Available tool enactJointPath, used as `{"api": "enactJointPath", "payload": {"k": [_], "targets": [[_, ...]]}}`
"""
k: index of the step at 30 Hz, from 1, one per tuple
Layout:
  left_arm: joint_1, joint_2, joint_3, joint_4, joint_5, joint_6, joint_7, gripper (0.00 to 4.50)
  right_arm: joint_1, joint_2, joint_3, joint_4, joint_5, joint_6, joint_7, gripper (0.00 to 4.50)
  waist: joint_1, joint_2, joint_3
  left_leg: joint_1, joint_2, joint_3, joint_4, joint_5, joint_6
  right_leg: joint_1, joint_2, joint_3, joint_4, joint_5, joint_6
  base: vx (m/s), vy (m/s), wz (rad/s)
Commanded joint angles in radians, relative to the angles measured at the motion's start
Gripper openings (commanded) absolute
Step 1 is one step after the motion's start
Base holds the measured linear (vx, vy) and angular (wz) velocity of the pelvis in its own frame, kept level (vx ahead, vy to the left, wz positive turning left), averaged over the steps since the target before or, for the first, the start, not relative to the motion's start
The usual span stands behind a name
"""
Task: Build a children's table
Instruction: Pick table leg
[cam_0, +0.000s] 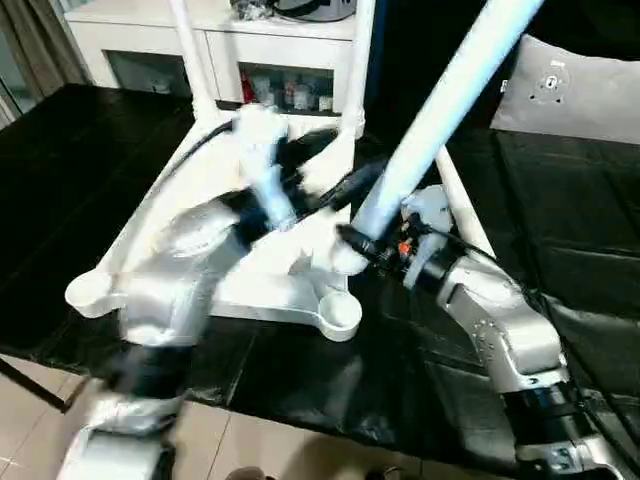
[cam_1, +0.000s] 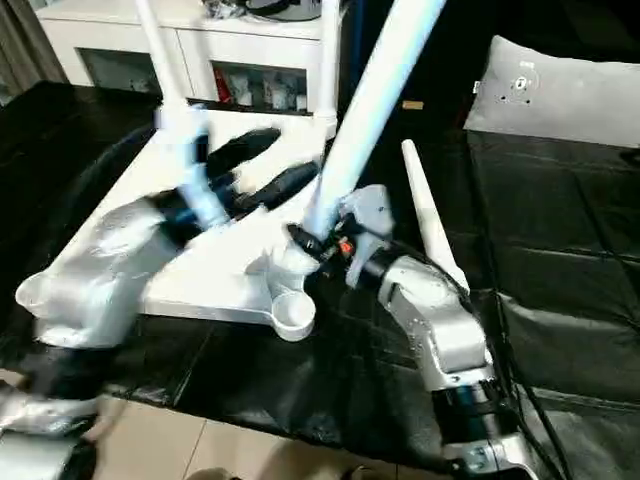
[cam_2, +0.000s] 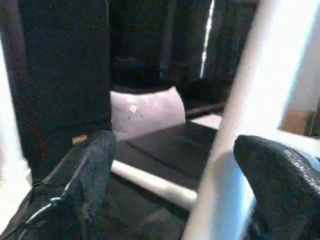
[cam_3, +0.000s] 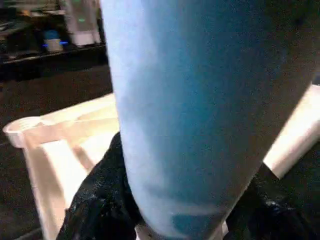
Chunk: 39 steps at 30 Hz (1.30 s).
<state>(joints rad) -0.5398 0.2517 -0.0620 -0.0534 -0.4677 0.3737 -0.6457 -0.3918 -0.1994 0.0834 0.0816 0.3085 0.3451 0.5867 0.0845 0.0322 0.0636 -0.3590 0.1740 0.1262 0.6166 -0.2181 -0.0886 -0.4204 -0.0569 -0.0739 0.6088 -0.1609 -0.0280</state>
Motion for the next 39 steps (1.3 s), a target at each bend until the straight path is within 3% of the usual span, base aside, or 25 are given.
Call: {"api": "enactJointPath", "payload": {"k": [1,4,5,6,9,13,18,19,20,21,22,23,25,29,30,34,36,39], "targets": [[0.013,0.039,0.012,-0.002,0.008,0.008,-0.041,4.42,-0.006,0.004,-0.011,-0.012,-0.003,0.018,-0.019,1.88,-0.002,-0.003,-0.075,-0.012,0.029,0.009,-0.071,-0.066,0.038,0.07,-0.067,0.048,-0.078,-0.308,-0.112,0.0,0.0,0.0],[0.066,0.167,-0.011,0.021,0.064,0.008,-0.138,4.42,0.019,-0.01,-0.01,-0.041,-0.001,0.035,-0.008,1.88,-0.005,-0.001,-0.072,-0.01,0.029,0.008,-0.076,-0.093,0.032,0.07,-0.067,0.047,-0.079,-0.328,-0.106,0.0,0.0,0.0],[0.066,0.167,-0.011,0.021,0.064,0.008,-0.138,4.42,0.019,-0.01,-0.01,-0.041,-0.001,0.035,-0.008,1.88,-0.004,0.003,-0.071,-0.009,0.029,0.007,-0.078,-0.099,0.03,0.069,-0.067,0.048,-0.079,-0.336,-0.102,0.0,0.0,0.0],[0.087,0.214,-0.024,0.026,0.08,0.008,-0.174,4.42,0.035,-0.013,-0.011,-0.057,0.004,0.049,-0.01,1.88,-0.006,0.0,-0.07,-0.006,0.03,0.007,-0.08,-0.112,0.024,0.069,-0.068,0.049,-0.08,-0.348,-0.096,0.0,0.0,0.0],[0.13,0.302,-0.058,0.021,0.107,0.004,-0.247,4.42,0.063,-0.022,-0.005,-0.081,0.002,0.061,-0.021,1.88,-0.005,0.004,-0.068,-0.003,0.034,0.005,-0.085,-0.141,0.017,0.064,-0.07,0.051,-0.08,-0.372,-0.1,0.0,0.0,0.0],[0.187,0.387,-0.112,0.024,0.154,-0.031,-0.341,4.42,0.112,-0.03,-0.005,-0.134,0.018,0.112,-0.033,1.88,0.0,-0.004,-0.065,-0.003,0.034,0.005,-0.089,-0.153,0.014,0.064,-0.072,0.054,-0.08,-0.389,-0.102,0.0,0.0,0.0],[0.193,0.397,-0.176,0.08,0.21,-0.102,-0.392,3.94,0.144,-0.031,0.005,-0.151,0.025,0.113,-0.016,1.88,0.004,-0.006,-0.062,-0.002,0.034,0.006,-0.093,-0.183,0.006,0.061,-0.076,0.055,-0.088,-0.454,-0.076,0.0,0.0,0.0],[0.193,0.397,-0.176,0.08,0.21,-0.102,-0.392,3.94,0.144,-0.031,0.005,-0.151,0.025,0.113,-0.016,1.88,0.005,-0.003,-0.062,-0.001,0.033,0.005,-0.093,-0.185,0.006,0.061,-0.077,0.055,-0.09,-0.462,-0.072,0.0,0.0,0.0],[0.188,0.403,-0.197,0.095,0.218,-0.098,-0.417,3.73,0.151,-0.031,0.012,-0.156,0.02,0.103,-0.013,1.88,0.001,0.011,-0.062,0.001,0.033,0.005,-0.093,-0.203,-0.001,0.059,-0.075,0.055,-0.097,-0.472,-0.066,0.0,0.0,0.0],[0.18,0.407,-0.212,0.11,0.225,-0.099,-0.433,3.69,0.151,-0.03,0.015,-0.16,0.018,0.1,-0.013,1.88,0.001,0.008,-0.063,0.001,0.031,0.004,-0.093,-0.205,-0.001,0.061,-0.074,0.055,-0.095,-0.459,-0.065,0.0,0.0,0.0],[0.176,0.408,-0.223,0.119,0.232,-0.1,-0.445,3.69,0.154,-0.032,0.016,-0.166,0.015,0.096,-0.013,1.88,0.0,0.006,-0.064,-0.002,0.03,0.003,-0.093,-0.199,-0.001,0.064,-0.074,0.055,-0.092,-0.449,-0.067,0.0,0.0,0.0],[0.171,0.408,-0.237,0.129,0.241,-0.101,-0.459,3.63,0.159,-0.036,0.016,-0.176,0.01,0.091,-0.013,1.88,0.0,0.013,-0.064,0.001,0.031,0.003,-0.093,-0.199,-0.003,0.062,-0.073,0.055,-0.094,-0.445,-0.069,0.0,0.0,0.0],[0.166,0.38,-0.25,0.153,0.249,-0.132,-0.473,3.38,0.167,-0.044,-0.005,-0.191,0.021,0.098,-0.016,1.88,0.0,0.006,-0.065,-0.001,0.03,0.004,-0.092,-0.183,-0.002,0.066,-0.073,0.055,-0.092,-0.432,-0.076,0.0,0.0,0.0],[0.107,0.332,-0.252,0.258,0.273,-0.195,-0.464,3.18,0.157,-0.053,-0.015,-0.203,0.022,0.1,-0.012,1.88,0.002,0.006,-0.07,-0.001,0.028,0.008,-0.086,-0.146,0.007,0.067,-0.071,0.054,-0.09,-0.393,-0.085,0.0,0.0,0.0],[0.068,0.322,-0.258,0.328,0.288,-0.234,-0.483,2.93,0.152,-0.059,-0.013,-0.199,0.017,0.095,-0.003,1.88,0.003,0.003,-0.069,-0.002,0.026,0.009,-0.086,-0.141,0.012,0.068,-0.069,0.054,-0.091,-0.384,-0.081,0.0,0.0,0.0],[0.029,0.323,-0.279,0.41,0.302,-0.254,-0.545,2.64,0.153,-0.074,-0.018,-0.207,0.029,0.104,0.01,1.88,0.001,0.006,-0.073,-0.004,0.029,0.007,-0.085,-0.122,0.004,0.073,-0.072,0.055,-0.081,-0.333,-0.1,0.0,0.0,0.0],[0.013,0.331,-0.295,0.464,0.306,-0.255,-0.615,2.39,0.161,-0.092,-0.016,-0.224,0.039,0.118,0.029,1.88,-0.002,0.015,-0.074,-0.001,0.029,0.008,-0.084,-0.116,0.005,0.073,-0.071,0.055,-0.079,-0.304,-0.114,0.0,0.0,0.0],[0.006,0.332,-0.306,0.49,0.306,-0.254,-0.652,2.29,0.171,-0.105,-0.018,-0.236,0.044,0.126,0.04,1.88,-0.004,0.013,-0.074,0.0,0.031,0.01,-0.083,-0.122,0.006,0.075,-0.073,0.056,-0.079,-0.291,-0.132,0.0,0.0,0.0]]}}
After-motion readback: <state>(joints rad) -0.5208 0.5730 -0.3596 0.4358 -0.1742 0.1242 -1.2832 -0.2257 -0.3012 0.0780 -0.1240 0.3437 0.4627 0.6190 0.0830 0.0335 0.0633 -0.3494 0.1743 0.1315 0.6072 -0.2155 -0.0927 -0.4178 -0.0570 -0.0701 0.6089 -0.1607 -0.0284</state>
